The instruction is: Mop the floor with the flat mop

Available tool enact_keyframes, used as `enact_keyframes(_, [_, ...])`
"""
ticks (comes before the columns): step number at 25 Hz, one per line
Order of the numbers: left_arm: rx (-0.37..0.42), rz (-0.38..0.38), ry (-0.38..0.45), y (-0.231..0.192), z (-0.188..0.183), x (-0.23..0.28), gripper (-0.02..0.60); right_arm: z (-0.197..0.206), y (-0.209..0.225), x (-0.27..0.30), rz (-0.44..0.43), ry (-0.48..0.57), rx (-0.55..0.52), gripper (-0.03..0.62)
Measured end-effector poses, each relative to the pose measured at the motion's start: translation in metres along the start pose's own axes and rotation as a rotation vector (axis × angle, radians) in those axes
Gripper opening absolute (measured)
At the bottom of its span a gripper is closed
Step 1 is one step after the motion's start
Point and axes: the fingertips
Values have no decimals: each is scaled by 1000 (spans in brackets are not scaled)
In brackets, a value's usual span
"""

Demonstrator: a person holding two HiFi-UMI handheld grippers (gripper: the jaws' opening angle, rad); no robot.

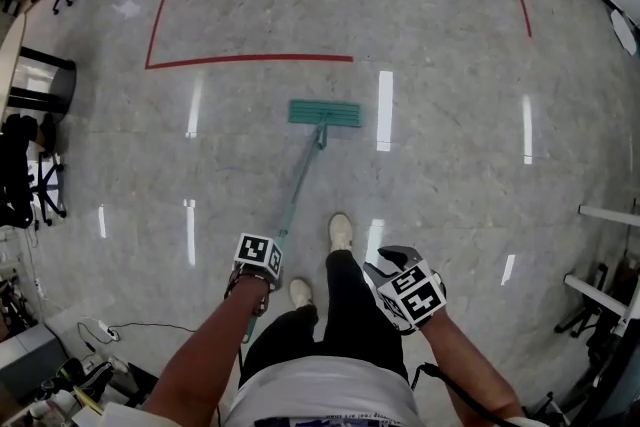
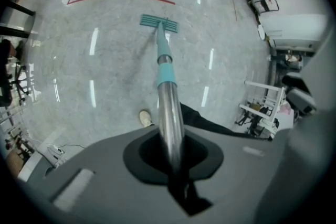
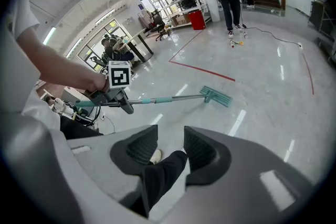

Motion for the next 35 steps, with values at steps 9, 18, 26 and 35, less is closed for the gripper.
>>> enact_keyframes(9, [-26,23,9,21,-54,-18,41,-4,19,-4,4,13,33,160])
enact_keyframes(18, [-39,24,12,44,-107,-35,41,-4,34,-4,4,25,51,160])
enact_keyframes(26, [-54,48,23,64,-154,-48,41,6,32,-4,4,22,86,160])
enact_keyframes(35, [-76,75,30,79,-187,-57,43,24,41,-12,27,15,129,160])
Point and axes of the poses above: the fingertips, and each gripper's own axes: x forward along the fingers, y to its right, z out of its underside, and after that the axes turned 9 degrees about -x, right-handed
